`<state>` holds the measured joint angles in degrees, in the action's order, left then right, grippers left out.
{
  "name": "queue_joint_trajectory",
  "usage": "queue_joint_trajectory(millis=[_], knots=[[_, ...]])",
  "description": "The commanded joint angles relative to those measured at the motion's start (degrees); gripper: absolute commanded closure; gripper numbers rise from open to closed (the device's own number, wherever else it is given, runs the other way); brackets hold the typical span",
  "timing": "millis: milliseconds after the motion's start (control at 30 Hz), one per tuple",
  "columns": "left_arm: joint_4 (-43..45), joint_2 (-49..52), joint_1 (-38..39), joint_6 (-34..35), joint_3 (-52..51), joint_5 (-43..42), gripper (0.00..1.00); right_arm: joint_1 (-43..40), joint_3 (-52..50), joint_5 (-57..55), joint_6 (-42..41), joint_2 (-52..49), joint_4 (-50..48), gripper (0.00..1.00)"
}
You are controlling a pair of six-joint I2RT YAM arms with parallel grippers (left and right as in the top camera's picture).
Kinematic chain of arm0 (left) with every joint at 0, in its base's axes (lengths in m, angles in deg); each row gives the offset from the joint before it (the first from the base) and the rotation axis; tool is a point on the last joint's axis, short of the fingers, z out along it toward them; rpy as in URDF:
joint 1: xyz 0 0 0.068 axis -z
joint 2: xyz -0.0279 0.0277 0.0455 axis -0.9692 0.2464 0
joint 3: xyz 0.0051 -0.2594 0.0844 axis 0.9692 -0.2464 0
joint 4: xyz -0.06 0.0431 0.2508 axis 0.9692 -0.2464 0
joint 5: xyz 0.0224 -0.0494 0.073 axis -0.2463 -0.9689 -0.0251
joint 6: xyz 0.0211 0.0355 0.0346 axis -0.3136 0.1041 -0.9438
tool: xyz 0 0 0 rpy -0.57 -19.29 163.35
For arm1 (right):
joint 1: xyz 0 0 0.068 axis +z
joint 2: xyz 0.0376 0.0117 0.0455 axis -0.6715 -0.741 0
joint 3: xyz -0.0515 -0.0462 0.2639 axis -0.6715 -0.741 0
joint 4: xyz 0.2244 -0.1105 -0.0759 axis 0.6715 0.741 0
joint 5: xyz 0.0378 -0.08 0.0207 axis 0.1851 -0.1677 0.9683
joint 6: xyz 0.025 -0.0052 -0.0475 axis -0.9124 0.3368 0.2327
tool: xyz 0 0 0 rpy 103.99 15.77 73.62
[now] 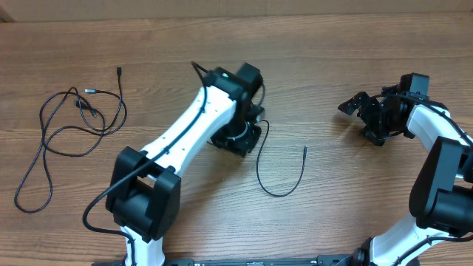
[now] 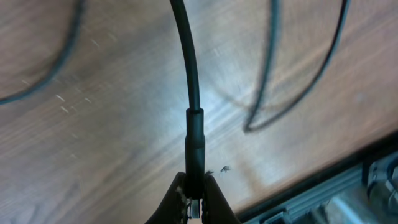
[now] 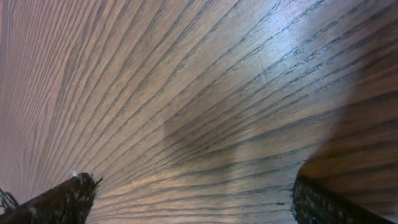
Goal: Untangle cables
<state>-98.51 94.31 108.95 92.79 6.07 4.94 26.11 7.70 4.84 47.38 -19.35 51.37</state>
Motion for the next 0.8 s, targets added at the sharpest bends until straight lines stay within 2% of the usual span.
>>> queue_joint_trajectory(millis=[0, 267, 467, 500, 567, 767], knots=[[-1.6, 0.2, 2.8, -1.4, -0.6, 0.8, 0.96, -0.2, -0.6, -0.6, -0.2, -0.7, 0.0, 0.0], [0.3, 0.2, 7.1, 0.6, -10.1, 1.2, 0.92, -0.2, -0.6, -0.6, -0.2, -0.7, 0.0, 0.0], [3.1, 0.2, 7.4, 5.6, -19.8, 1.3, 0.9, -0.2, -0.6, -0.6, -0.2, -0.7, 0.0, 0.0], [3.3, 0.2, 7.4, 6.1, -20.7, 1.4, 0.88, -0.2, -0.6, -0.6, -0.2, -0.7, 0.0, 0.0], [3.4, 0.2, 7.4, 6.3, -22.3, 1.4, 0.76, -0.2, -0.6, -0.6, -0.2, -0.7, 0.0, 0.0], [1.1, 0.2, 7.2, 6.3, -21.1, 0.7, 0.66, -0.2, -0.6, -0.6, -0.2, -0.7, 0.0, 0.0]])
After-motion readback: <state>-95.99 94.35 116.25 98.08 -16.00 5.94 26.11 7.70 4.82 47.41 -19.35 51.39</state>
